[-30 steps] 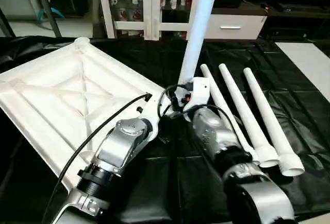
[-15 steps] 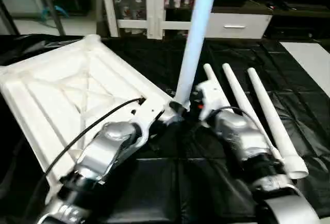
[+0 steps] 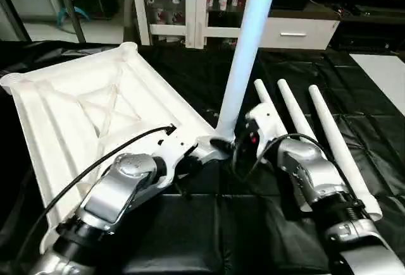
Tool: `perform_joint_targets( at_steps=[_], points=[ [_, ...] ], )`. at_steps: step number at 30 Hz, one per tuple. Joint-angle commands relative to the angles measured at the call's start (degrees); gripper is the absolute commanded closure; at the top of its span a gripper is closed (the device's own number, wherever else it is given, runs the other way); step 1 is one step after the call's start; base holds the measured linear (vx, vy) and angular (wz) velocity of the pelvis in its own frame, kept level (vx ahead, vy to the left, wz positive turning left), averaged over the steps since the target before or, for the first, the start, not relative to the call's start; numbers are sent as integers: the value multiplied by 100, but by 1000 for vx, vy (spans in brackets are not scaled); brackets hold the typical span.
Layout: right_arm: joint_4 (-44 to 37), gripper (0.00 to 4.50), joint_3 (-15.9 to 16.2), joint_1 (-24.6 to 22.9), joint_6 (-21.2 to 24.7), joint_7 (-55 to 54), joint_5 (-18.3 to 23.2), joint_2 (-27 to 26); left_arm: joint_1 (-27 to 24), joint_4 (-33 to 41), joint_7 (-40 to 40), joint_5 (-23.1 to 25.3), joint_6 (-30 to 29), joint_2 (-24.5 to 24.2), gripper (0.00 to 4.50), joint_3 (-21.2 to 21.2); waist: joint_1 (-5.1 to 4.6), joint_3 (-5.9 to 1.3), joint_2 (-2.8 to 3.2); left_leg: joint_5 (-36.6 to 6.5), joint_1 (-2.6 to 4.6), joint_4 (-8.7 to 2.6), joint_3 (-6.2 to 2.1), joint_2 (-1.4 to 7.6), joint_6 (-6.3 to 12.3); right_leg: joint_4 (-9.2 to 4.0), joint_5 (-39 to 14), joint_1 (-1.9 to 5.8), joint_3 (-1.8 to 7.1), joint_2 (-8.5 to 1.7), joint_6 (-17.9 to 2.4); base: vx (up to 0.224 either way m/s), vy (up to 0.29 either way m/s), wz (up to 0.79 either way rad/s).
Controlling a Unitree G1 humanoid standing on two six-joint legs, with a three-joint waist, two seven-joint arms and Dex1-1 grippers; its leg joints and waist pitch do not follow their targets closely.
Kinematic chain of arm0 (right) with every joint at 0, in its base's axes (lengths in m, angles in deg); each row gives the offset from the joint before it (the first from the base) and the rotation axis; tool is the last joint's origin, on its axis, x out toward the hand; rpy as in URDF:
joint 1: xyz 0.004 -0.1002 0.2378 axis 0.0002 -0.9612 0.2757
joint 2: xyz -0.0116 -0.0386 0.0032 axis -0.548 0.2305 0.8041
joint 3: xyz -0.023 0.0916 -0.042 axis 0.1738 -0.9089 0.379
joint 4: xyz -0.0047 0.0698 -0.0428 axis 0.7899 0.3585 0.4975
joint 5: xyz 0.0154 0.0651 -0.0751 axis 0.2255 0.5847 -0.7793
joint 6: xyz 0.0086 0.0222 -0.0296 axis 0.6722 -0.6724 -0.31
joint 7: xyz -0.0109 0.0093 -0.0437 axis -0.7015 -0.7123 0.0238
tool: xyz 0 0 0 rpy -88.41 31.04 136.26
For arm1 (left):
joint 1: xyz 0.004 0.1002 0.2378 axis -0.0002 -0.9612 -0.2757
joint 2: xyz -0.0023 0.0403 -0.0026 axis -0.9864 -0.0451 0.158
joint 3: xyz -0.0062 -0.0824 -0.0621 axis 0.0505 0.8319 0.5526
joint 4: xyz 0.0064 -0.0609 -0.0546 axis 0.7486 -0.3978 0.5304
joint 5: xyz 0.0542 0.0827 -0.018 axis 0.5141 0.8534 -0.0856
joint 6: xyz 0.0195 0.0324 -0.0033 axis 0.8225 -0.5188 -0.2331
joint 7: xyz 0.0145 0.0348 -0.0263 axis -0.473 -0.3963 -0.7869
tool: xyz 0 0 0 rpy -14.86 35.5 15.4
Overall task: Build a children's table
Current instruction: Rotate leg to tighten
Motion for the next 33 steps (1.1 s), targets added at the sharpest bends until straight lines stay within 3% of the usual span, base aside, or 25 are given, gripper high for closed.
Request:
perform_joint_targets(
  at_steps=[1, 9, 18, 24, 33],
  points=[
    [-205, 6, 43, -31, -95, 211, 33, 89, -127, 31, 273, -50, -81, -89, 450, -238, 20, -315, 30, -796, 69, -402, -102, 291, 345, -315, -770, 292, 185, -306, -1525, 0, 0, 0],
    [-243, 22, 143, -113, -193, 646, 32, 236, -166, 108, 485, -92, 30, -281, 450, -299, 44, -328, 37, -726, 81, -391, -104, 289, 333, -291, -632, 305, 174, -306, -1557, 0, 0, 0],
    [-226, 106, 357, -227, -261, 1089, -32, 358, -194, 143, 660, -97, 96, -441, 450, -349, 99, -318, 41, -785, 102, -396, -105, 299, 303, -298, -751, 296, 170, -308, -1553, 0, 0, 0],
    [-207, 160, 320, -230, -279, 1120, -48, 335, -215, 185, 699, -106, 102, -474, 450, -364, 131, -334, 38, -716, 101, -390, -108, 292, 266, -278, -659, 311, 170, -310, -1533, 0, 0, 0],
    [-205, 176, 390, -348, -356, 1129, -74, 292, -234, 204, 738, -100, 94, -501, 450, -385, 139, -338, 42, -644, 96, -382, -108, 289, 315, -268, -579, 320, 166, -312, -1564, 0, 0, 0]
  ],
)
